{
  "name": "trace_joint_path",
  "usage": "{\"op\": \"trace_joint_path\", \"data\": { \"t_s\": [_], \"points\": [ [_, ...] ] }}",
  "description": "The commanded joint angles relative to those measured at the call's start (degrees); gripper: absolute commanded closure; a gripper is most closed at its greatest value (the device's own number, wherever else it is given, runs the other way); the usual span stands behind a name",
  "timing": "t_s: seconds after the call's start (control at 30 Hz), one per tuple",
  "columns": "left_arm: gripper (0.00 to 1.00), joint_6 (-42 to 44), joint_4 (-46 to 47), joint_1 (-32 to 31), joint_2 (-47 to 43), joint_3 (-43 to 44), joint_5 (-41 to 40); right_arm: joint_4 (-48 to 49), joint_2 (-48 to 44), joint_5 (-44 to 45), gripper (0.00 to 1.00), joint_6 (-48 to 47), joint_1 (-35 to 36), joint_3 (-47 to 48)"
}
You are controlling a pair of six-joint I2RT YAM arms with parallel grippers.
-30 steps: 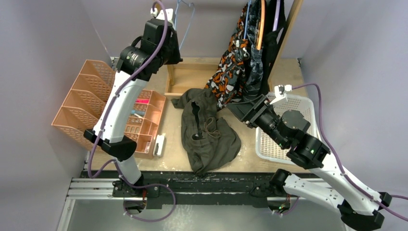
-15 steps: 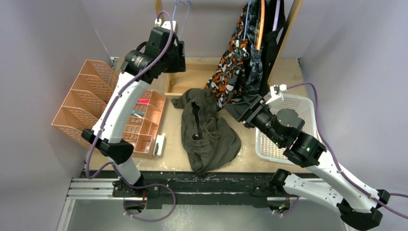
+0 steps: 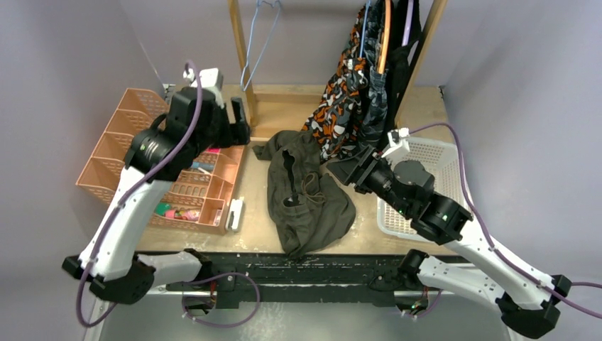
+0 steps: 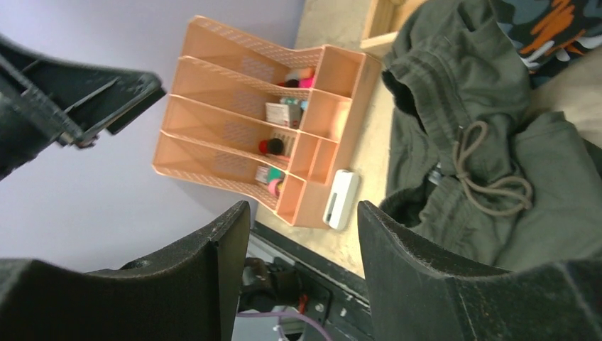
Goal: Remove the shorts from the hanger
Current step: Place the hanger on the clothes rod, then pick up the shorts at the center of the board.
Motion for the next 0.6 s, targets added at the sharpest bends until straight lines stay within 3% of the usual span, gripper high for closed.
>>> {"op": "trace_joint_path", "data": {
  "t_s": [0.0,0.13,0.23,0.37,0.57],
  "points": [
    [0.22,-4.11,1.92,0.07,-7.79,-11.05,-1.9,-2.05,3.07,-1.29,0.4,-2.7,0.05,-0.59],
    [0.21,-7.76,2.86,0.07,-14.66,-21.7,-2.4,-2.79,9.22,-1.0,0.38,-6.25,3.36,-0.04],
    [0.21,-11.25,4.84,0.07,-19.57,-30.86,-2.83,-4.19,16.72,1.6,0.23,-8.19,8.28,0.09],
    [0.21,-16.72,7.3,0.07,-24.32,-40.4,-0.87,-4.9,28.29,6.29,0.15,-7.03,15.25,2.31],
    [0.22,-20.83,8.41,0.07,-29.97,-45.76,-0.4,-2.94,43.92,6.52,0.06,-6.2,17.18,4.26]
  ]
}}
